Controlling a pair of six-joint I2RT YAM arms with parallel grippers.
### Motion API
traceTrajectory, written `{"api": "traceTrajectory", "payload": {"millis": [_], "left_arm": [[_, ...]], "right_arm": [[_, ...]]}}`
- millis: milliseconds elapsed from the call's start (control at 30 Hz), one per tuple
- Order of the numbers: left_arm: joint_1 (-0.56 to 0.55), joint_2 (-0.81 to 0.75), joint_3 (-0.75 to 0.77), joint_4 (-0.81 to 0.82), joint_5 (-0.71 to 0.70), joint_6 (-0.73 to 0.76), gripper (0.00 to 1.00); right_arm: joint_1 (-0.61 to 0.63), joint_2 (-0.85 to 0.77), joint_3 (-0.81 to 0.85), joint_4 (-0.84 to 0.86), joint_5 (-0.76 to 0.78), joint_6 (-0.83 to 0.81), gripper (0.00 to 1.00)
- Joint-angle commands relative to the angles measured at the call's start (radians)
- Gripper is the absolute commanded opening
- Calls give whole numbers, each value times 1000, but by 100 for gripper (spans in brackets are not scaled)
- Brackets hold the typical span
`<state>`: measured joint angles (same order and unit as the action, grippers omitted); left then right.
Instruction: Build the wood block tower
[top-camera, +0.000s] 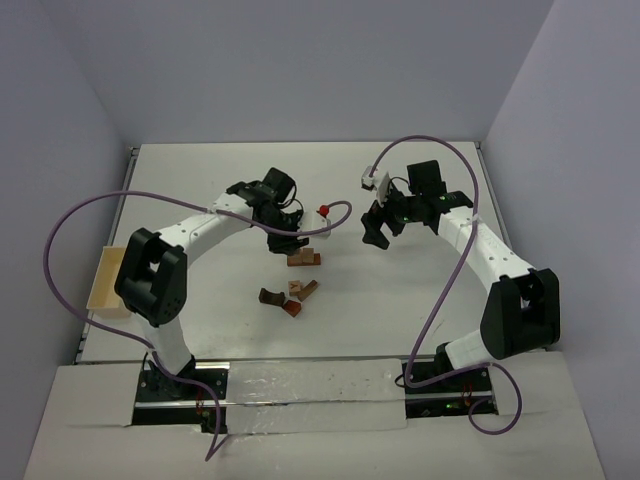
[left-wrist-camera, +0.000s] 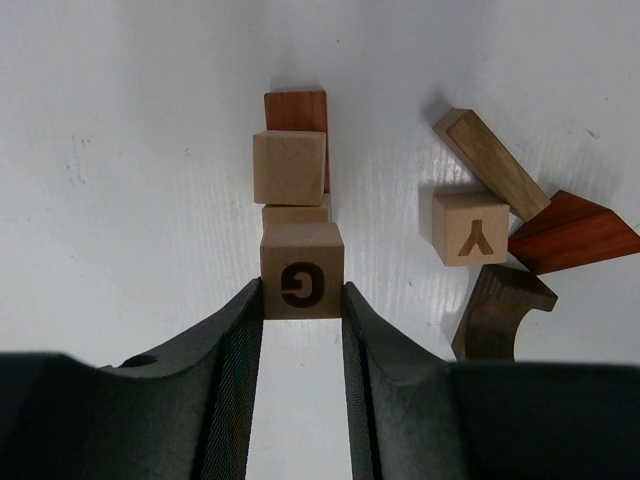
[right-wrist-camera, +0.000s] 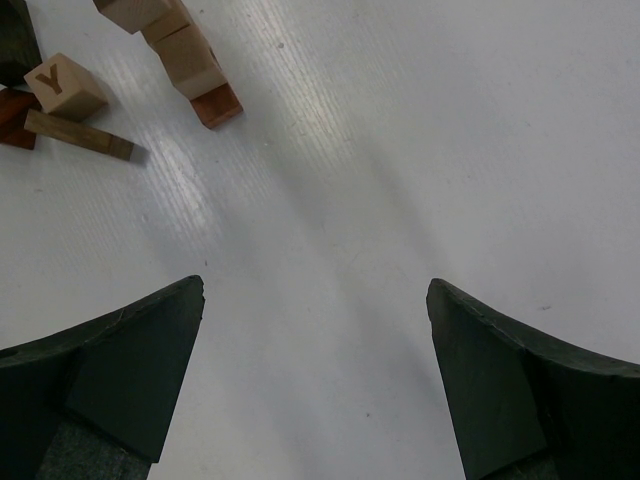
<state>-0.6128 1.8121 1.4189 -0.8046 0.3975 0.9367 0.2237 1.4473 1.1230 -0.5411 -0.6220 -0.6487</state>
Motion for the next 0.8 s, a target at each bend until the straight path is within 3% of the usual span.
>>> {"api": "traceTrajectory", "payload": {"millis": [0, 767], "left_arm": [[4, 6, 51, 4, 37, 30, 31], [1, 32, 71, -22, 48, 39, 38]], "right_arm": [[-8, 9, 43, -5, -13, -12, 99], [-7, 13, 46, -8, -16, -12, 99]]}}
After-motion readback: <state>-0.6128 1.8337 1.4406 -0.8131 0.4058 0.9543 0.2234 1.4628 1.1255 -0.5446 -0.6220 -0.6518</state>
